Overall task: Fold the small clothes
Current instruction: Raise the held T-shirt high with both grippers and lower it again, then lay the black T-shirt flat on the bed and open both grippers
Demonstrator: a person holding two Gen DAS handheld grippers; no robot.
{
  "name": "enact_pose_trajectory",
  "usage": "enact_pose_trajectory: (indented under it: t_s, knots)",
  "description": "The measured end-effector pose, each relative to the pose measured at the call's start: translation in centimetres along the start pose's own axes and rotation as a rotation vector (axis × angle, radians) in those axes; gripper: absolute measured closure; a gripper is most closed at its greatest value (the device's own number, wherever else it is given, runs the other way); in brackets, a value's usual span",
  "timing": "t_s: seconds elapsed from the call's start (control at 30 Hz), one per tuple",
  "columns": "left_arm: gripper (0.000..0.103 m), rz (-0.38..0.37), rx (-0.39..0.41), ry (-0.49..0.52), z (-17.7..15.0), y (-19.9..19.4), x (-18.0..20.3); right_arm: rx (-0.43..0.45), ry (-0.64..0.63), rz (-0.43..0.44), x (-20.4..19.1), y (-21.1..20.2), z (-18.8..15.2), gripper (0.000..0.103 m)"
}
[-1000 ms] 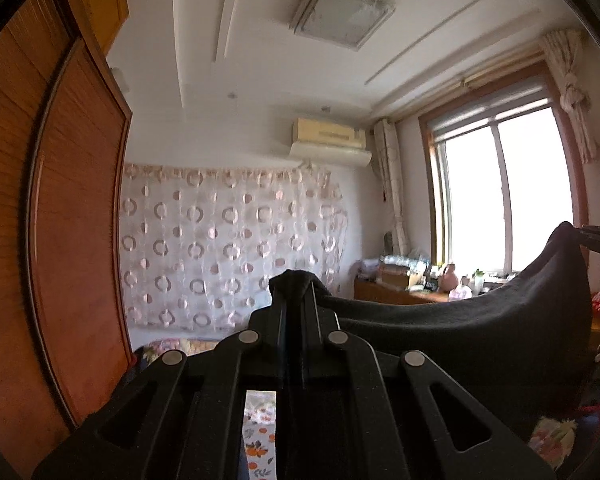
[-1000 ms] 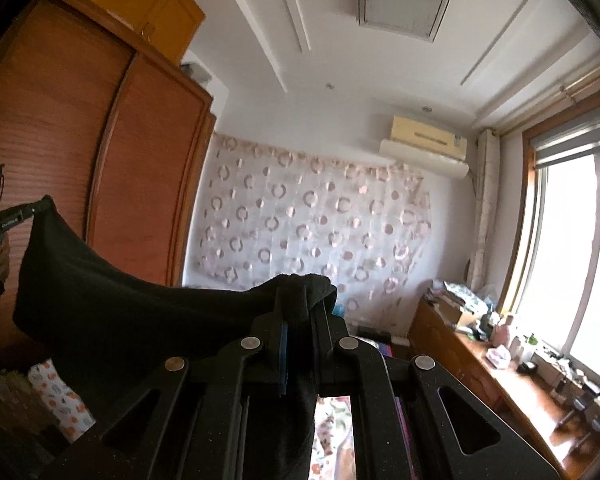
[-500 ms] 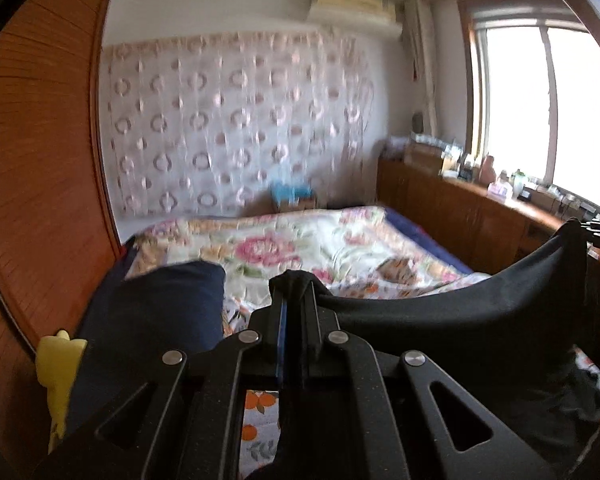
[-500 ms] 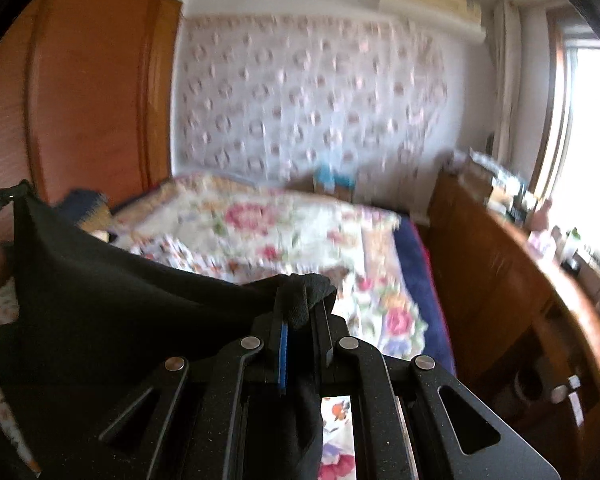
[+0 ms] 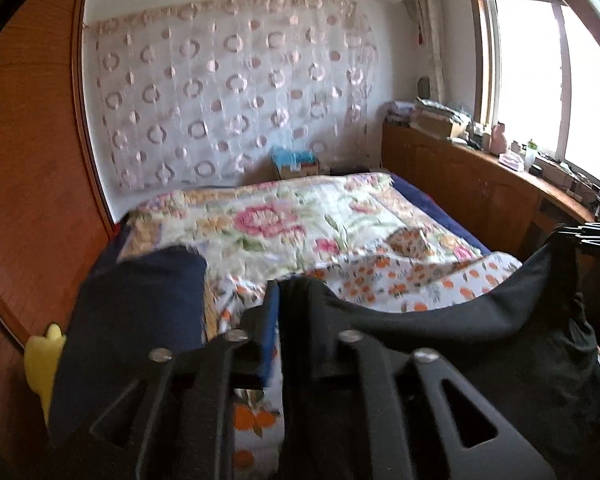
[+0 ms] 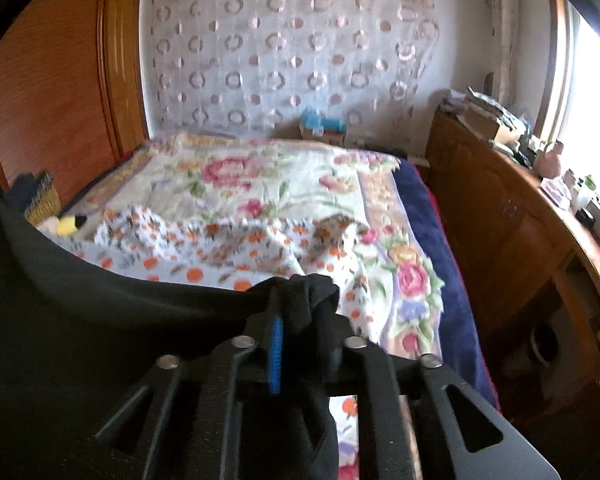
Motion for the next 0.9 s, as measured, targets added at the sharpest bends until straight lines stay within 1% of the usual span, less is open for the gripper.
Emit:
enact_pose_trajectory:
  t_s: [0.03, 0.07, 0.1, 0.2, 0.27, 0.37, 0.4, 0.53, 0.6, 0.67, 0.8, 0.9]
  knots:
    - [0.063, 0.002, -0.001, 0.007, -0.7, -0.6, 0.2, 0.000, -0.004, -0.010, 0.1, -0.2, 0.2, 0.069]
    - [0.059, -0.005, 0.004, 0.008, -1.4, -1.2, 0.4, 0.005, -0.006, -0.009, 0.0, -0.9, -0.3, 0.060]
    - [0.057, -0.018, -0.001, 0.007, -2.0, -1.9, 0.5, 0.007, -0.005, 0.001, 0.2, -1.5, -0.5, 0.057]
    - [0.042, -0.026, -0.031, 0.013, -3.7, -3.3, 1.1, 0.008, -0.007, 0.007, 0.3, -3.4, -1.9, 0.057]
    - [0.039, -0.026, -0.027, 0.010, -5.5, -5.2, 1.7, 0.014, -0.006, 0.015, 0.3, -5.4, -3.4, 0.057]
    - [0.033, -0.057, -0.050, -0.010, -8.0, -7.0, 2.4, -0.007, 0.006, 0.051, 0.2, -6.2, -5.6, 0.057]
    - [0.029, -0.061, -0.055, -0.013, -8.9, -7.7, 2.7, -0.014, 0.004, 0.053, 0.2, -7.0, -6.7, 0.057]
    - [0.027, -0.039, -0.072, -0.013, -12.4, -10.1, 3.6, -0.040, 0.010, 0.070, 0.5, -9.6, -10.2, 0.057]
    - [0.027, -0.039, -0.073, -0.035, -13.7, -11.2, 4.0, -0.054, 0.008, 0.074, 0.8, -11.0, -12.1, 0.062]
    - [0.027, -0.037, -0.082, -0.050, -14.9, -12.0, 4.3, -0.072, 0.010, 0.075, 1.3, -12.1, -13.9, 0.064]
    - [0.027, -0.045, -0.097, -0.082, -16.5, -12.9, 4.5, -0.108, 0.022, 0.081, 2.2, -13.4, -15.7, 0.068]
    - [0.027, -0.046, -0.101, -0.097, -17.1, -13.2, 4.8, -0.127, 0.042, 0.113, 2.6, -13.7, -15.6, 0.070]
Point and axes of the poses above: each gripper's, at about its wrist camera, not at the fingertips, and y roughly the way its jaws point, x to its right, z to its top, the point moved 3 cm from there along y, roughly the way its jaws point, and after that the axes turned 9 degrees about -z, right-handed, at the moved point
